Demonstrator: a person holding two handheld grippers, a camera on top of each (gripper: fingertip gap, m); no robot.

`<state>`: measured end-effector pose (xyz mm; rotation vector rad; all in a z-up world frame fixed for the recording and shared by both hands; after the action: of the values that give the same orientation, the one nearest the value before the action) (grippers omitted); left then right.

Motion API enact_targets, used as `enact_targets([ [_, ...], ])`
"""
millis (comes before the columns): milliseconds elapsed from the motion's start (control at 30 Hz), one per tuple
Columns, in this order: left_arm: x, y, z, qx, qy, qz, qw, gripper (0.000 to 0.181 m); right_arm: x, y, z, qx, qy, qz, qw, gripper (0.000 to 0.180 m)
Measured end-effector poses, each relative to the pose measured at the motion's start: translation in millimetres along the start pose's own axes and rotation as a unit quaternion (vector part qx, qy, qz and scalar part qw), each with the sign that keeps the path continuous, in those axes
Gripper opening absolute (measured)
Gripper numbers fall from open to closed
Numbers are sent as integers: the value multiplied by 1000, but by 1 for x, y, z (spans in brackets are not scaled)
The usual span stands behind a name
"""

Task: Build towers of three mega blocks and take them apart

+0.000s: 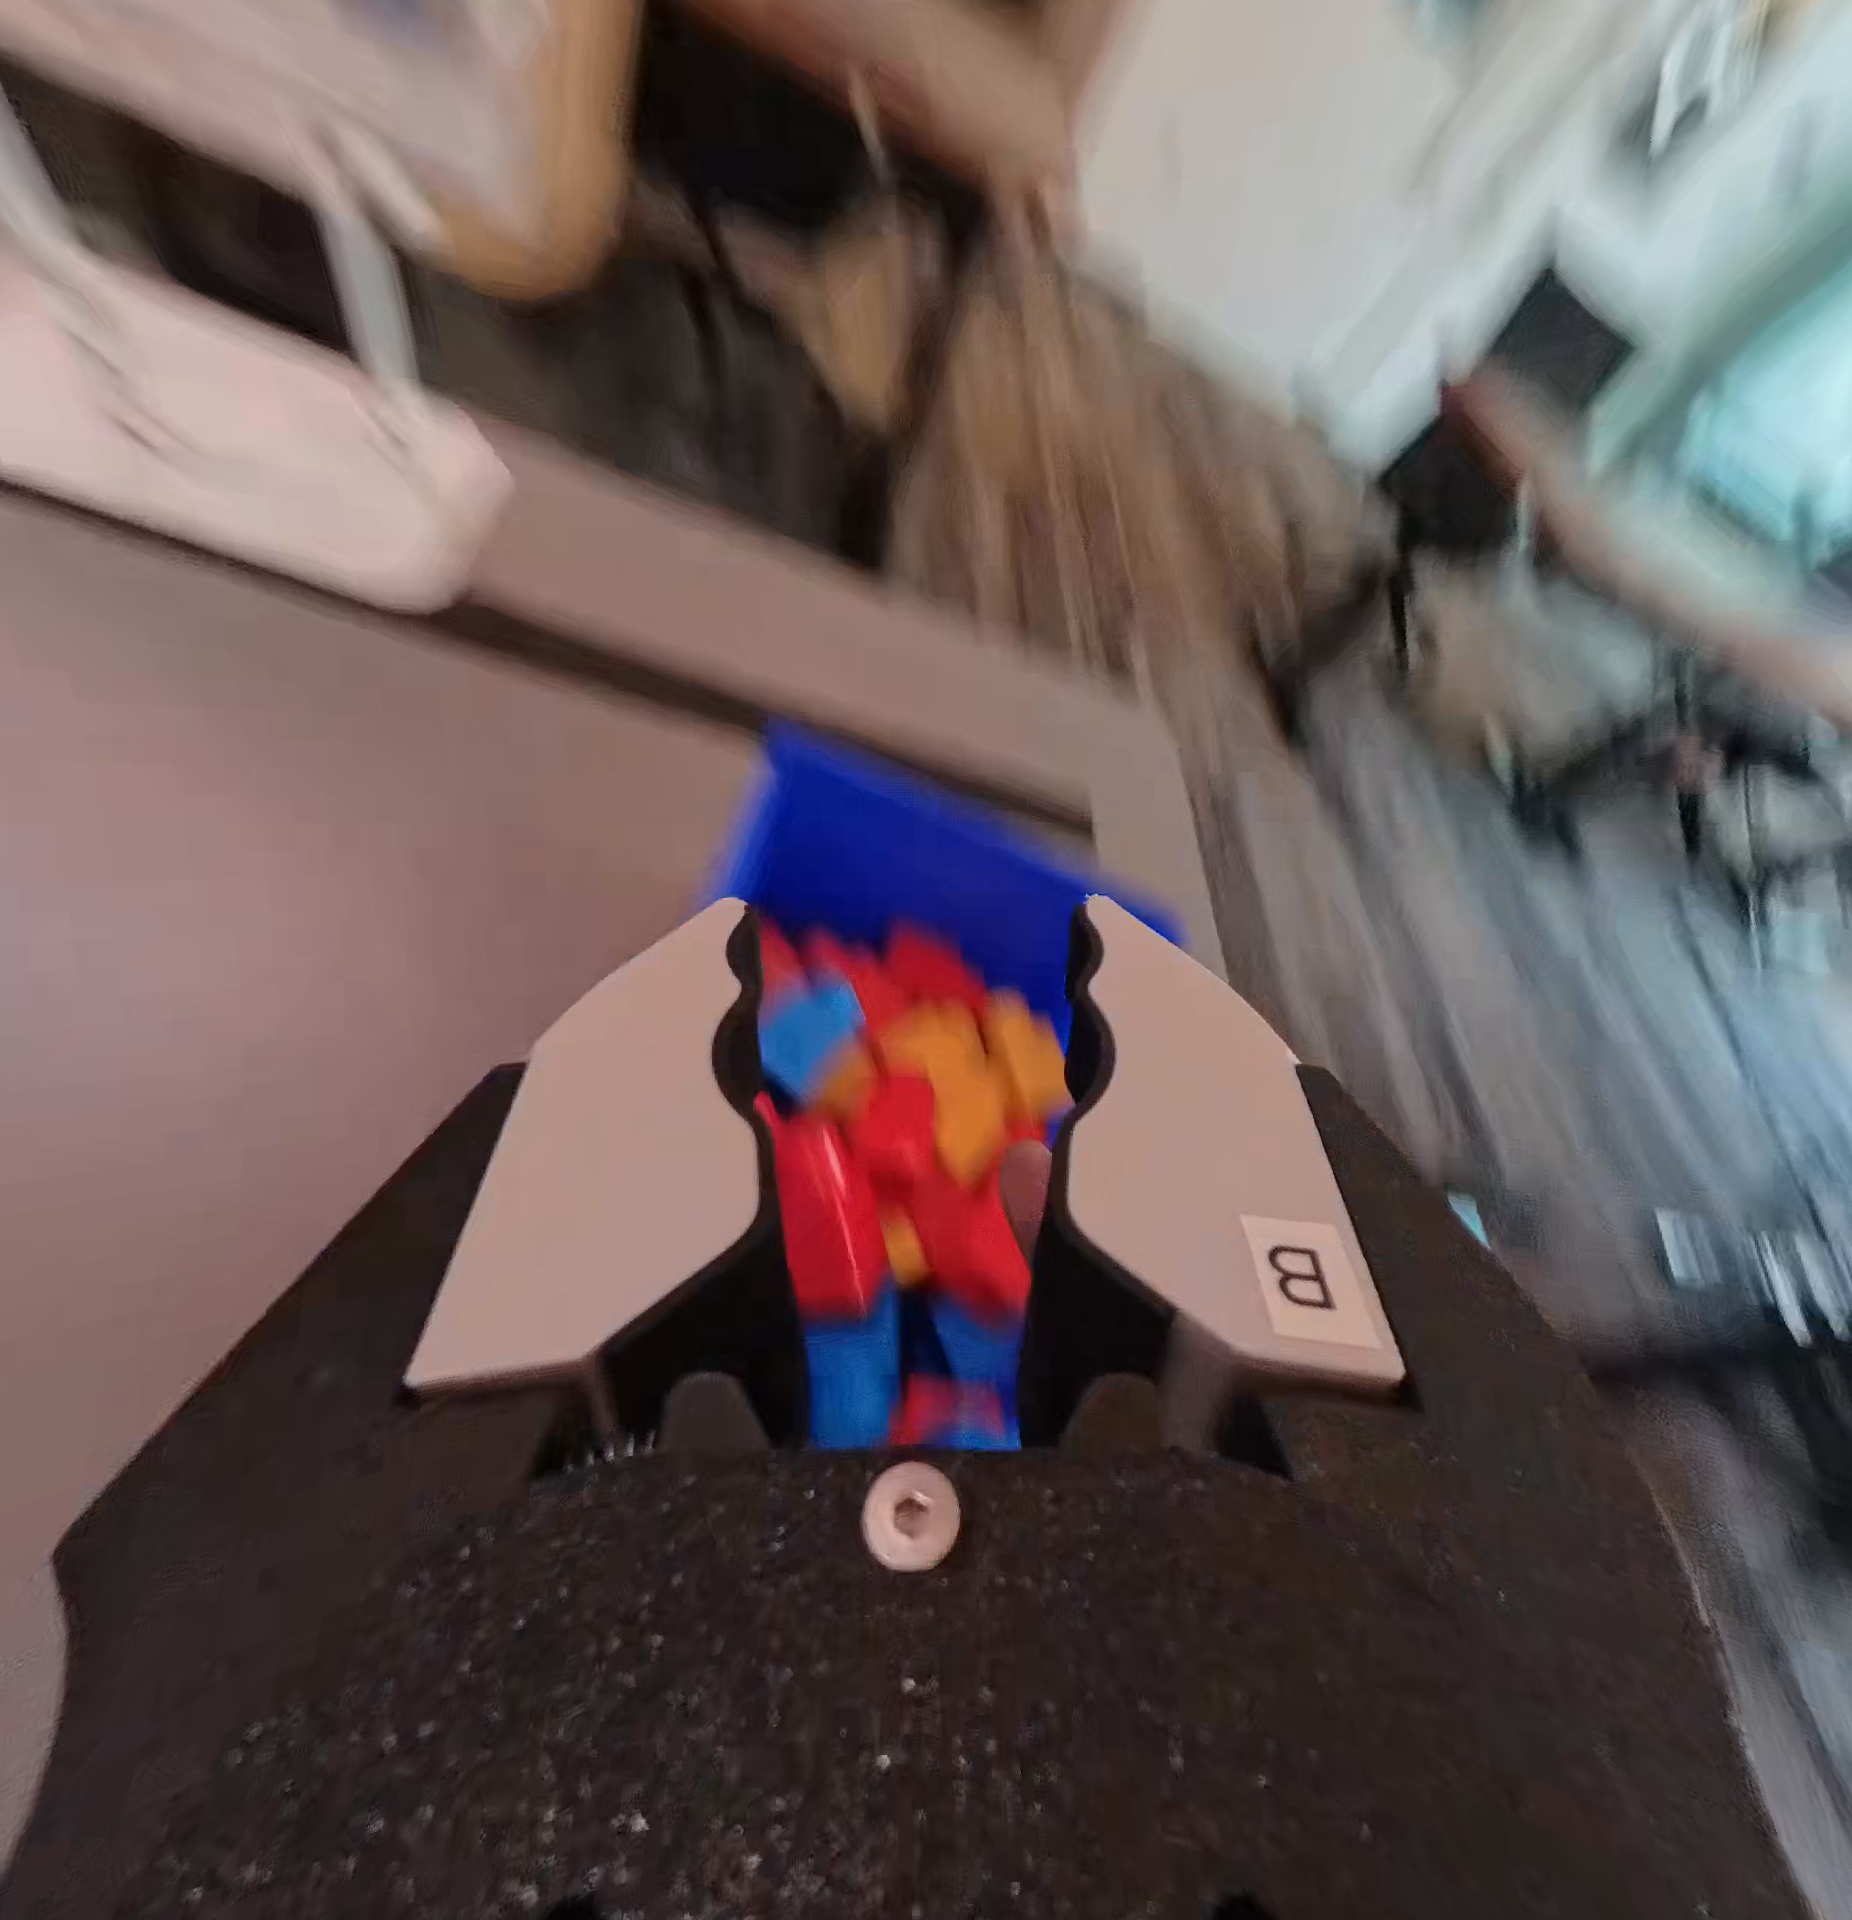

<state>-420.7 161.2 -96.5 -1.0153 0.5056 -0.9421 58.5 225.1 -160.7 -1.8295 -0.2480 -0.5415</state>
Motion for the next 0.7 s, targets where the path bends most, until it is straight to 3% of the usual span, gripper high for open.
enact_targets([
  [67,7,6,15,60,88,-110,988,36,-28,-50,-31,183,-71,12,980,54],
  [133,12,17,29,80,147,-192,967,36,-61,-89,-69,327,-163,28,931,49],
  [233,21,33,47,77,196,-257,943,36,-113,-122,-121,465,-255,6,848,51],
  [300,27,40,56,82,218,-285,930,36,-145,-133,-141,505,-262,-27,822,55],
  [433,40,48,68,79,251,-319,911,36,-185,-139,-150,552,-201,-89,804,59],
  [533,49,54,75,63,263,-322,907,36,-197,-142,-155,588,-182,-75,784,59],
  [633,52,58,79,46,263,-328,906,36,-201,-141,-156,609,-143,-80,776,33],
  [700,48,58,76,15,251,-299,921,37,-200,-140,-152,591,-147,-98,787,33],
])
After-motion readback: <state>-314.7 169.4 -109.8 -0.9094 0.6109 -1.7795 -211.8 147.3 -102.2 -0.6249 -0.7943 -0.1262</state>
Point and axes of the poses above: each gripper's, where its closed fingertips meet, z out along the fingers, y out of its underside, x = y × z across the jaws, the point moved 7 cm from there along -z, back along the fingers, and after that the axes turned 15 degrees about y, right-handed, at the moved point
